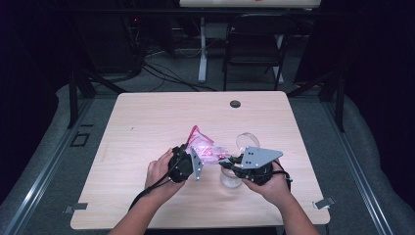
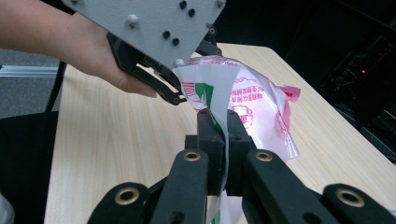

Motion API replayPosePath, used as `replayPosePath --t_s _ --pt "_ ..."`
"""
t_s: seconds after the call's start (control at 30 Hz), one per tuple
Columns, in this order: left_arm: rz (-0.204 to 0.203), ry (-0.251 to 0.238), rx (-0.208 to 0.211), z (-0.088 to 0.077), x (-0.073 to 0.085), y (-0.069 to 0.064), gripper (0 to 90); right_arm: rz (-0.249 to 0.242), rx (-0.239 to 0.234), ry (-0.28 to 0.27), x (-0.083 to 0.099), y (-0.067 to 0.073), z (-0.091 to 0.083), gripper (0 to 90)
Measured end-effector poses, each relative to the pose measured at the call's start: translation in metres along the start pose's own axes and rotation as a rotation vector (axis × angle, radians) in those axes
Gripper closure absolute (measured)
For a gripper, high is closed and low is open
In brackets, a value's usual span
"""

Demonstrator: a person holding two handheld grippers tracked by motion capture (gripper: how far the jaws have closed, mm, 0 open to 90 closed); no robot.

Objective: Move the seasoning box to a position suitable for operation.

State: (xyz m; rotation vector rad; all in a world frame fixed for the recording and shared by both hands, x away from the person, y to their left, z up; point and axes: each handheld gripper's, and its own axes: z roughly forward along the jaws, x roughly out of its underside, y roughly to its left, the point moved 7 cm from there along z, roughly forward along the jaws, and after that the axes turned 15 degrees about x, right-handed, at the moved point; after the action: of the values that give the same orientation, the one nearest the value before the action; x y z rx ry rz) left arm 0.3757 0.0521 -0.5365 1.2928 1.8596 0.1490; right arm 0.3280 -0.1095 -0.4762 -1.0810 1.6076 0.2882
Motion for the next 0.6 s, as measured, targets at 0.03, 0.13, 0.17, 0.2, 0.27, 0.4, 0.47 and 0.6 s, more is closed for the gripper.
replayPosePath --t_s 0.03,0.13,0.17,0.2,0.27,0.4,0.47,0.6 --pt "0.011 0.019 0.003 0.000 0.000 0.000 61.2 0.000 0.000 0.000 0.000 0.000 0.000 88.9" --pt "0.030 0.029 -0.003 0.001 0.000 0.001 61.3 0.002 0.018 0.005 0.002 -0.003 0.001 88.9" --pt "0.034 0.034 -0.002 0.002 0.000 0.000 61.4 0.006 0.027 0.014 0.004 -0.005 0.002 88.9" --pt "0.034 0.034 -0.002 0.002 0.000 0.000 61.4 0.006 0.027 0.014 0.004 -0.005 0.002 88.9" --pt "0.044 0.039 -0.008 0.003 0.000 0.000 61.5 0.012 0.041 0.023 0.006 -0.007 0.003 88.9" --pt "0.054 0.044 -0.017 0.005 -0.001 -0.001 61.6 0.026 0.049 0.027 0.009 -0.010 0.004 89.0" --pt "0.059 0.045 -0.023 0.005 -0.002 -0.001 61.7 0.034 0.058 0.028 0.010 -0.012 0.005 88.9" --pt "0.073 0.059 -0.032 0.005 -0.003 0.000 61.8 0.041 0.067 0.032 0.012 -0.014 0.005 88.9"
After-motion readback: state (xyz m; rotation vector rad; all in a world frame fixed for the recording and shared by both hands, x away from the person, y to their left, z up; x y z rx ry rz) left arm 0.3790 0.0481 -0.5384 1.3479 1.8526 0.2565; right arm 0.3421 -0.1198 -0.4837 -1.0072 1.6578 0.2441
